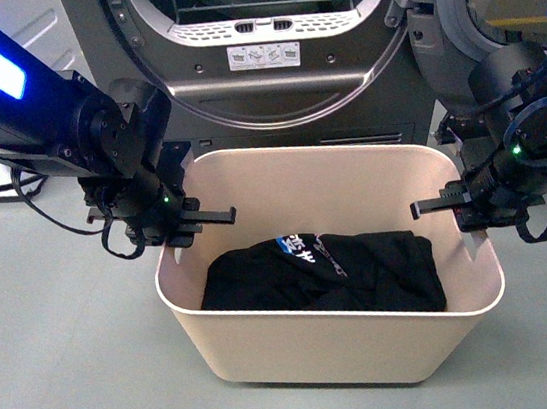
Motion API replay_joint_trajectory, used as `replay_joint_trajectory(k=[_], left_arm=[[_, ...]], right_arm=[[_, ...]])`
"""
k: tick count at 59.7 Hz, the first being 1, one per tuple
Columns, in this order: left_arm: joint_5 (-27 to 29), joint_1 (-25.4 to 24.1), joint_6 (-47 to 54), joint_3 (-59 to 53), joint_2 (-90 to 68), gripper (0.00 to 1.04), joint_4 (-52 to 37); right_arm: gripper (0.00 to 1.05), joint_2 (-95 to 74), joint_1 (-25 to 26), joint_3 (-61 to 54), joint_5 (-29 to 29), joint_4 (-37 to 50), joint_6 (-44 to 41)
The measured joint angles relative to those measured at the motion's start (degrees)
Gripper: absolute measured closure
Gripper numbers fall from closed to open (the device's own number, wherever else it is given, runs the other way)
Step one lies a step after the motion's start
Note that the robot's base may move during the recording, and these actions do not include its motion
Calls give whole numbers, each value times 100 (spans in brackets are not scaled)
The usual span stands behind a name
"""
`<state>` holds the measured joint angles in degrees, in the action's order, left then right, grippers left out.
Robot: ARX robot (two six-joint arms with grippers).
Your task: Move hamper under clothes hanger
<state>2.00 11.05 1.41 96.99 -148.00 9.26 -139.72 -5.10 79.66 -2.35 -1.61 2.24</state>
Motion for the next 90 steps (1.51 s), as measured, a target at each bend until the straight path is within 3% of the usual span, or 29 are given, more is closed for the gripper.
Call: replay_joint_trajectory(k=[58, 90], left_arm=[[181, -175, 22, -101, 48, 101, -39], [59, 48, 33, -109, 48, 101, -63]], right_arm=[[102, 105, -249, -387, 240, 225, 129], [102, 155, -13, -398, 120, 234, 107]])
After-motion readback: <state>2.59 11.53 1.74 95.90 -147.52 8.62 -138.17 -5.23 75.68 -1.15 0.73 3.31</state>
